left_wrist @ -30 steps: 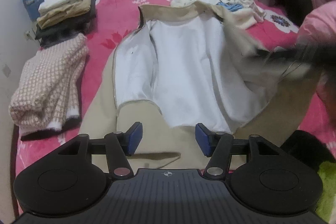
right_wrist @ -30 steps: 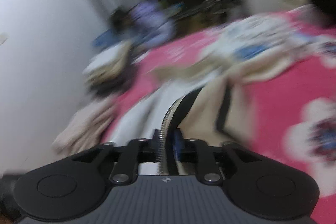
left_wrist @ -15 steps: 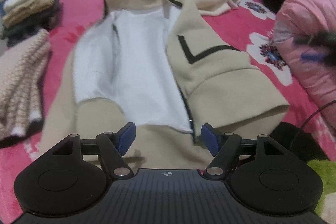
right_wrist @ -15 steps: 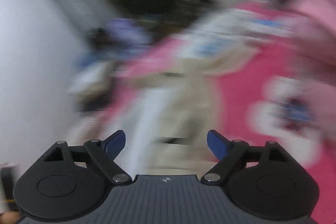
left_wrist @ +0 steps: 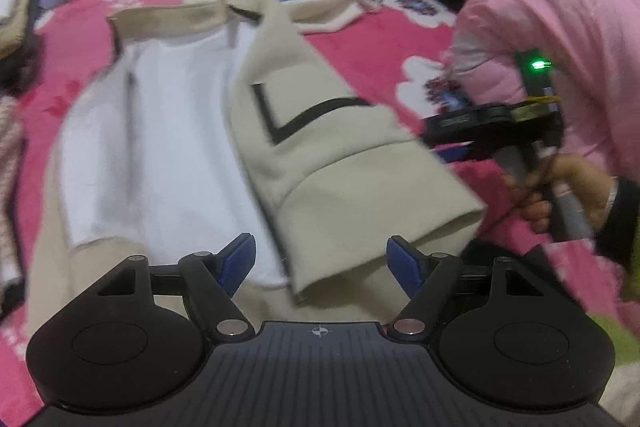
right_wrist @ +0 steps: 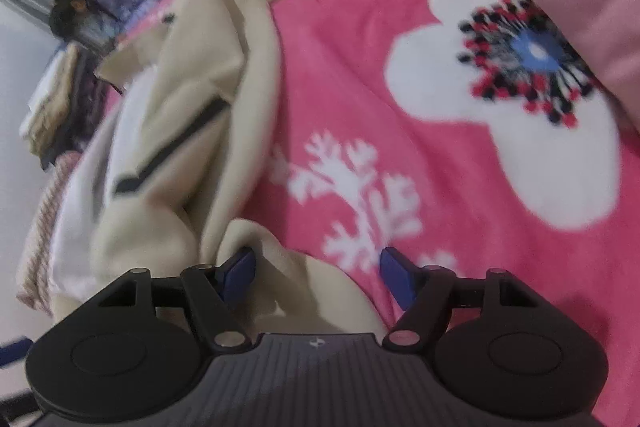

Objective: Fold clothes

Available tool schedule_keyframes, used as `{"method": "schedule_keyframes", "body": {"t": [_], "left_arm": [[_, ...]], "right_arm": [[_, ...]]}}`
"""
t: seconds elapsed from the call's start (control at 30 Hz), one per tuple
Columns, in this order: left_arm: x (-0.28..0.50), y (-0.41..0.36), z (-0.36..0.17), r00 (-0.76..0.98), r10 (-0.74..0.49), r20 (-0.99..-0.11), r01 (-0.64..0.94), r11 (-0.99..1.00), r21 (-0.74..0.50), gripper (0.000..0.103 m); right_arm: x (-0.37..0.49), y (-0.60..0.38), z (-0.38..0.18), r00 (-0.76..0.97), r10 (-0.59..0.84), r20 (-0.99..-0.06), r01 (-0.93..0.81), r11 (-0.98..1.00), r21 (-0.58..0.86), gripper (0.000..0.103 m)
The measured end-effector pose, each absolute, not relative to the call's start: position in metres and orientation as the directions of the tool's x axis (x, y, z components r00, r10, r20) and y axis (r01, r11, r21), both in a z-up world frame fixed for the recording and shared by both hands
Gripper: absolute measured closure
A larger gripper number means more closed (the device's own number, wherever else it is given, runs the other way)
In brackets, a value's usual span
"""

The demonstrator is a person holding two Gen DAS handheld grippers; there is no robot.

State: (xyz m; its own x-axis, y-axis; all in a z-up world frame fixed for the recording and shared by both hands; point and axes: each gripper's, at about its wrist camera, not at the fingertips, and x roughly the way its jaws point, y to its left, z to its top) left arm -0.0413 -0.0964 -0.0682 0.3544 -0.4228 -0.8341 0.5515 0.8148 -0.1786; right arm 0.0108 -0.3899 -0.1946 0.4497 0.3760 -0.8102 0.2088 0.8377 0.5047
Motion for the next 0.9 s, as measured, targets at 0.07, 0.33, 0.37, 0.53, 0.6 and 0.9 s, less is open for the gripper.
{"method": "schedule_keyframes", "body": {"t": [0.07,0.33,0.37,0.53,0.6,0.9], "left_arm": [[-0.034,-0.108,-0.072,0.331,-0.442,-0.834,0.555,0.806,-0.207,0.030],[-0.005,-0.160,-0.102,0.287,-0.382,-0.879,0.584,0.797,-0.156,0.030],[-0.001,-0.166,-0.113,0.274,-0.330,-0.903,0.580,0.806,-0.119,0.030],[0.009,-0.168,-0.154,0.196,-0.201,-0.960,0.521,0.851,-0.072,0.030],[0.011,-0.162,-0.158,0.180,-0.212,-0.960,0.499,0.861,-0.096,0.030],[0.010,-0.157,-0.160,0.184,-0.215,-0.959,0.498,0.862,-0.097,0.029]], "right_arm": [[0.019,-0.385,-0.198,0.417,0.403,-0.815,0.182,0.841,0.509,0.031],[0.004,-0.336,-0.191,0.286,0.492,-0.822,-0.026,0.862,0.507,0.074],[0.001,-0.327,-0.188,0.292,0.460,-0.839,-0.067,0.884,0.462,0.077],[-0.013,-0.343,-0.167,0.396,0.271,-0.878,-0.014,0.957,0.289,0.090],[-0.014,-0.354,-0.152,0.448,0.184,-0.875,0.005,0.978,0.209,0.090],[0.010,-0.377,-0.079,0.675,-0.144,-0.723,0.068,0.989,-0.134,0.092]]}}
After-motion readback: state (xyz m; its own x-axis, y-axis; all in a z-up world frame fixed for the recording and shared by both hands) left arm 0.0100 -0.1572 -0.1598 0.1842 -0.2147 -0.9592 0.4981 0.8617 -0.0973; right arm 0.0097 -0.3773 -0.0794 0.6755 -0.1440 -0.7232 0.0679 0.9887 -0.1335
